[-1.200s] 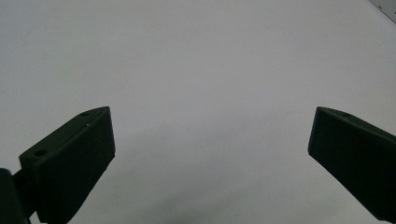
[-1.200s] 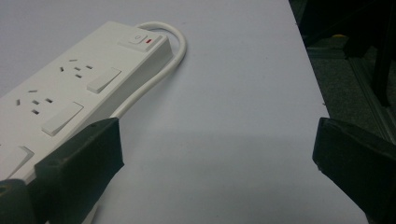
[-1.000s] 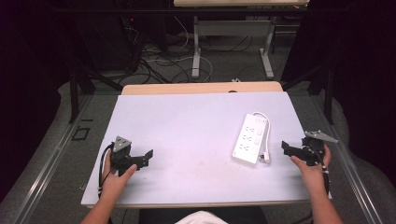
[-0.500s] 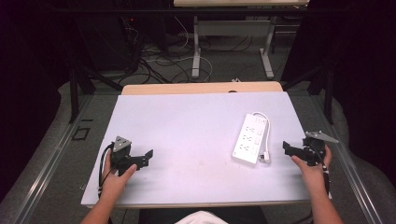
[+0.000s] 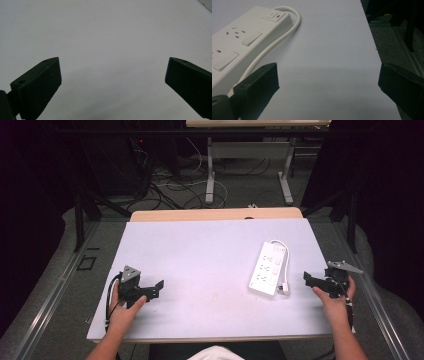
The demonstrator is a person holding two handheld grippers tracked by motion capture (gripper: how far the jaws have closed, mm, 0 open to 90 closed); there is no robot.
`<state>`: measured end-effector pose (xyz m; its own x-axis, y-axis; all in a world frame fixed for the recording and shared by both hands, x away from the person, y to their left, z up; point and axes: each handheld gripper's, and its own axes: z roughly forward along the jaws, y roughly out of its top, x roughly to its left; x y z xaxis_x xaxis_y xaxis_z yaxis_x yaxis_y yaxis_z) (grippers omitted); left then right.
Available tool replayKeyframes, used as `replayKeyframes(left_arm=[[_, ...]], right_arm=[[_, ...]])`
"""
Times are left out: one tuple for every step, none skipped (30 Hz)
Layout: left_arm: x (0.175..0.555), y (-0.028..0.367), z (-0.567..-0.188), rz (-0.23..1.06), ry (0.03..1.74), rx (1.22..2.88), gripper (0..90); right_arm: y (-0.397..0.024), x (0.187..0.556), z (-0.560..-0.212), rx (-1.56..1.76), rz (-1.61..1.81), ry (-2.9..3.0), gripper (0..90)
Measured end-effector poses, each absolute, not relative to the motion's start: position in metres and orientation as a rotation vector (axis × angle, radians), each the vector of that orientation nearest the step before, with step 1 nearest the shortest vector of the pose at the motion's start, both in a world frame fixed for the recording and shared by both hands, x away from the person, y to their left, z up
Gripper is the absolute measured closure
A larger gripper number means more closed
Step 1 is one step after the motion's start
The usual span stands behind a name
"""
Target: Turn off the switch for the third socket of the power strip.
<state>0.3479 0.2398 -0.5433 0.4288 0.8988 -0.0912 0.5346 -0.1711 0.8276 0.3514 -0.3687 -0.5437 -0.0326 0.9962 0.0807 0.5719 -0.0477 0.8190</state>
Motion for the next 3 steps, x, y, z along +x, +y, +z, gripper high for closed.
replayKeyframes(left_arm=[[0.3480, 0.2399, -0.5432, 0.545, 1.222, 1.842, 0.7], [0.3482, 0.2398, -0.5432, 0.545, 1.222, 1.842, 0.7], [0.3483, 0.2397, -0.5432, 0.544, 1.221, 1.841, 0.6]], right_arm=[[-0.3681, 0.3524, -0.5453, 1.662, 0.965, 1.632, 2.6], [-0.3689, 0.3510, -0.5436, 1.674, 0.953, 1.659, 2.6], [-0.3693, 0.3508, -0.5435, 1.670, 0.951, 1.661, 2.6]])
